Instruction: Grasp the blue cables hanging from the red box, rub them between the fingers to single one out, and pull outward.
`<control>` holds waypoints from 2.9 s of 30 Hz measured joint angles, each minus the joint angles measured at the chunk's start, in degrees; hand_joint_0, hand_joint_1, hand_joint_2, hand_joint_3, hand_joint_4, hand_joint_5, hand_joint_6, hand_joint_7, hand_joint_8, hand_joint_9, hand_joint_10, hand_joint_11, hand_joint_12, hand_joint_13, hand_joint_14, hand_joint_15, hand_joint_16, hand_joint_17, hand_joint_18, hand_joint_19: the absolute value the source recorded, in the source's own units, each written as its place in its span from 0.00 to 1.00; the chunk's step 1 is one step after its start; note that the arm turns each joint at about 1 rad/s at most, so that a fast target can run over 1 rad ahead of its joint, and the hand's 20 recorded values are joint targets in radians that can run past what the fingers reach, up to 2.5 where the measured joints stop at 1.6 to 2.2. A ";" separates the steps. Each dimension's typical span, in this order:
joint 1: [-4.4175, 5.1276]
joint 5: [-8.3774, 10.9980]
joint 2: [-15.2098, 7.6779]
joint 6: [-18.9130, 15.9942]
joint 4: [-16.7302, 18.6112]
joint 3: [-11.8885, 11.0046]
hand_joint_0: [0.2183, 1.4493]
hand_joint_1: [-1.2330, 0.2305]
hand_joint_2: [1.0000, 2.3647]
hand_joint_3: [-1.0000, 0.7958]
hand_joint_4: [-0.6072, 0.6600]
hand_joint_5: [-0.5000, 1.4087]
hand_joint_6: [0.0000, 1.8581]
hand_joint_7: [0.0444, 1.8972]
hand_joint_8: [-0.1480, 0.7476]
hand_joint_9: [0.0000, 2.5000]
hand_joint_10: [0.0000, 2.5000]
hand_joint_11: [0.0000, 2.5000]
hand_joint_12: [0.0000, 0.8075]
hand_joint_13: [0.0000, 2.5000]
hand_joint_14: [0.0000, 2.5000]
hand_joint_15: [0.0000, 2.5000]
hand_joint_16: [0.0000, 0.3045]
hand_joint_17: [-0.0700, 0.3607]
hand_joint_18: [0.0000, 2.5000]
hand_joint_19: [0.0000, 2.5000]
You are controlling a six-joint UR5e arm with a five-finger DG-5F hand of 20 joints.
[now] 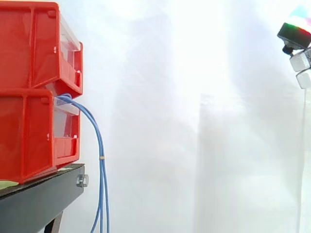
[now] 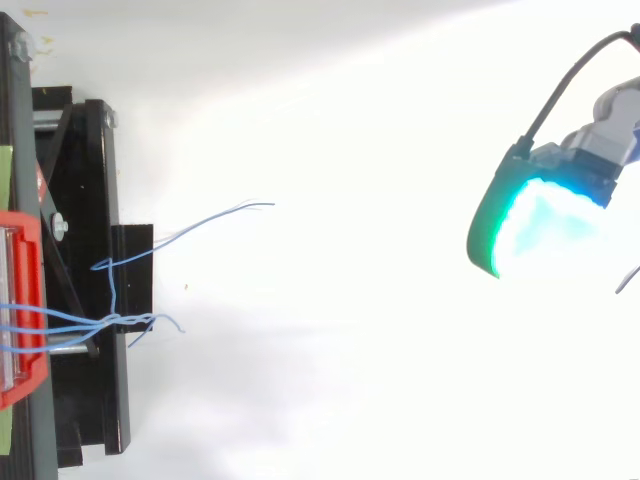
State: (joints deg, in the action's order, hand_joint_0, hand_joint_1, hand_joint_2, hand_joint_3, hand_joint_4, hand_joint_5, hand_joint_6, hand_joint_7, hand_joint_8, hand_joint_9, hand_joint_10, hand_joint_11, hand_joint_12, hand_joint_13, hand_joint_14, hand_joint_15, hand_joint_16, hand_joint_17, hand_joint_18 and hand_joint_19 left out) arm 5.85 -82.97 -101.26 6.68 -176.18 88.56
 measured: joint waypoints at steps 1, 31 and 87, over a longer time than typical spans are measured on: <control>0.02 0.00 0.00 0.00 0.09 0.00 0.25 0.47 0.00 0.28 0.61 0.15 0.27 0.35 0.44 0.19 0.00 0.01 0.41 0.15 0.00 0.05 0.15 0.41 0.16 0.15; 0.28 2.28 -0.89 -0.05 14.18 9.35 0.25 0.47 0.00 0.28 0.61 0.15 0.27 0.35 0.44 0.19 0.00 0.01 0.41 0.15 0.00 0.05 0.15 0.41 0.16 0.16; 1.52 9.99 -37.66 0.64 34.38 -13.84 0.24 0.46 0.00 0.28 0.63 0.16 0.27 0.35 0.44 0.20 0.00 0.01 0.41 0.15 0.00 0.05 0.15 0.40 0.16 0.15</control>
State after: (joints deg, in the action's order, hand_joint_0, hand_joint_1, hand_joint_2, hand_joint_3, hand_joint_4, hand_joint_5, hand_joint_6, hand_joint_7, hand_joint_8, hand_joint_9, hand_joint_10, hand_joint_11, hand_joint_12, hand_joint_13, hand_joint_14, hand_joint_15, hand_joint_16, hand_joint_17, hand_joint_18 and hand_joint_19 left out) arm 7.37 -72.98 -138.92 7.32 -141.80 74.73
